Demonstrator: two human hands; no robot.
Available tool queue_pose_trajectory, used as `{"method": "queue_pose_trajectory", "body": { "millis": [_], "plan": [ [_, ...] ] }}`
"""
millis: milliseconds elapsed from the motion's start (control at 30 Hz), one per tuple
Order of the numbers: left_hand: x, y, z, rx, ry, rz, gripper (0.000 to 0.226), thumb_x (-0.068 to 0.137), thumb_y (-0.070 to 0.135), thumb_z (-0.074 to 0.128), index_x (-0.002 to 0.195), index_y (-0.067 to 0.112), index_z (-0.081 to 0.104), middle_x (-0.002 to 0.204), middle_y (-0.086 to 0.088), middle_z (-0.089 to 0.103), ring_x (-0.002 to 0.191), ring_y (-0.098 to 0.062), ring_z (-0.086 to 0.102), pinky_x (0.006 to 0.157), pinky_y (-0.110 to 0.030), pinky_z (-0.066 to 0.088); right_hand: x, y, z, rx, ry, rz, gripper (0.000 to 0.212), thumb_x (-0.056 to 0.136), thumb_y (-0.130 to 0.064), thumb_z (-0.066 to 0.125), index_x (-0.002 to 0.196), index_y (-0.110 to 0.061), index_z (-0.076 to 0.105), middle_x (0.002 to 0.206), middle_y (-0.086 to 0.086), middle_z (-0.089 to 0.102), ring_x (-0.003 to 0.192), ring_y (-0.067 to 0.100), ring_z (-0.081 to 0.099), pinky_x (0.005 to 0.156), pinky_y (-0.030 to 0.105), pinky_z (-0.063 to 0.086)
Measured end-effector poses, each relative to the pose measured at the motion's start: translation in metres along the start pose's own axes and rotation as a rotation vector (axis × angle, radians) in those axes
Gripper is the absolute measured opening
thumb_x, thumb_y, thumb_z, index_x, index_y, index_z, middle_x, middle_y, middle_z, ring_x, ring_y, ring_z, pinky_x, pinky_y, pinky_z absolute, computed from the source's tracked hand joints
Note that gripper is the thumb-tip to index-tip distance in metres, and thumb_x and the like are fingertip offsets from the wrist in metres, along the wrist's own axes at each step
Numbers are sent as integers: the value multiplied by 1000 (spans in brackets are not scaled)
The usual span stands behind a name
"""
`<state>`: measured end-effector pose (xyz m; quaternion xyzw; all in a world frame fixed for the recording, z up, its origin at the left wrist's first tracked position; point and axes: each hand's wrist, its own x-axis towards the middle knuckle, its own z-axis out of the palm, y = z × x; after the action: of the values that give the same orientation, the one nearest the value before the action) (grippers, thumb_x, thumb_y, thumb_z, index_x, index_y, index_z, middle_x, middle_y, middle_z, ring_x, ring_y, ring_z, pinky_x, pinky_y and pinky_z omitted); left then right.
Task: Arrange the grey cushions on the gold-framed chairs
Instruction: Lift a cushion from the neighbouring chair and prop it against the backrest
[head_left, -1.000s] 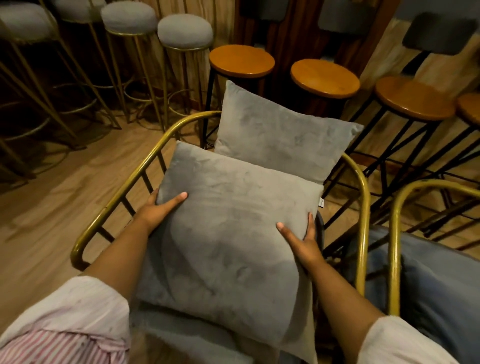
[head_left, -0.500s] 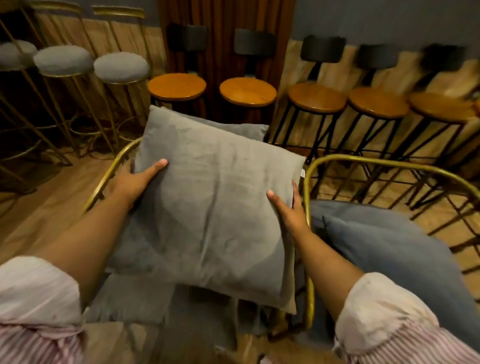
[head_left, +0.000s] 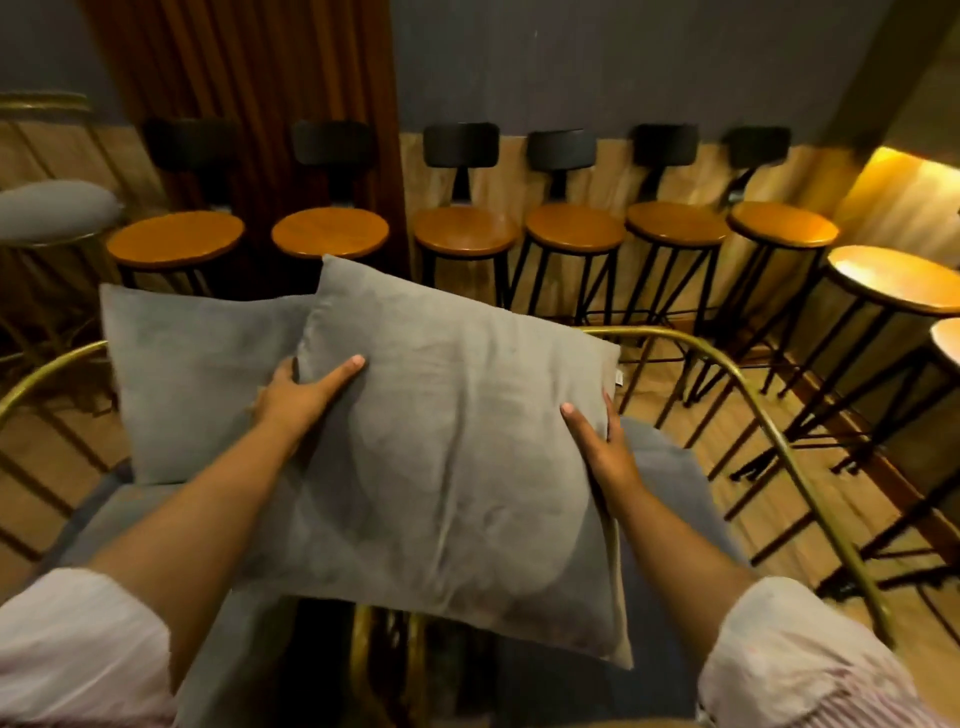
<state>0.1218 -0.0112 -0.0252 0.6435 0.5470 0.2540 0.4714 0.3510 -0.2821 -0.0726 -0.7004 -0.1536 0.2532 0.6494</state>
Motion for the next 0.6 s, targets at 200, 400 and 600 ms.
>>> {"method": "queue_pose_trajectory", "body": {
  "millis": [200,400,600],
  "plan": [
    [-38,20,142,-63,-30,-66,134,22,90,67,136,22,49,139,-8,55,127,-33,51,106,-48,42,49,-4,-138,-45,27,-17,100,67,-55,75,147,-36,20,146,0,44,127,24,51,103,48,45],
    [-53,43,224,-192,-87,-128,114,34,78,76,126,13,60,123,-5,66,113,-29,62,99,-43,50,114,-15,-213,-93,79,27,102,73,-42,76,150,-23,11,148,6,40,127,29,48,100,39,42],
    [-11,84,274,-236,-188,-2,78,67,46,78,131,10,54,130,-11,61,117,-30,59,95,-40,50,199,-27,-229,-42,15,66,102,60,-37,85,143,-24,28,133,2,52,111,24,55,95,42,48]
  ]
}}
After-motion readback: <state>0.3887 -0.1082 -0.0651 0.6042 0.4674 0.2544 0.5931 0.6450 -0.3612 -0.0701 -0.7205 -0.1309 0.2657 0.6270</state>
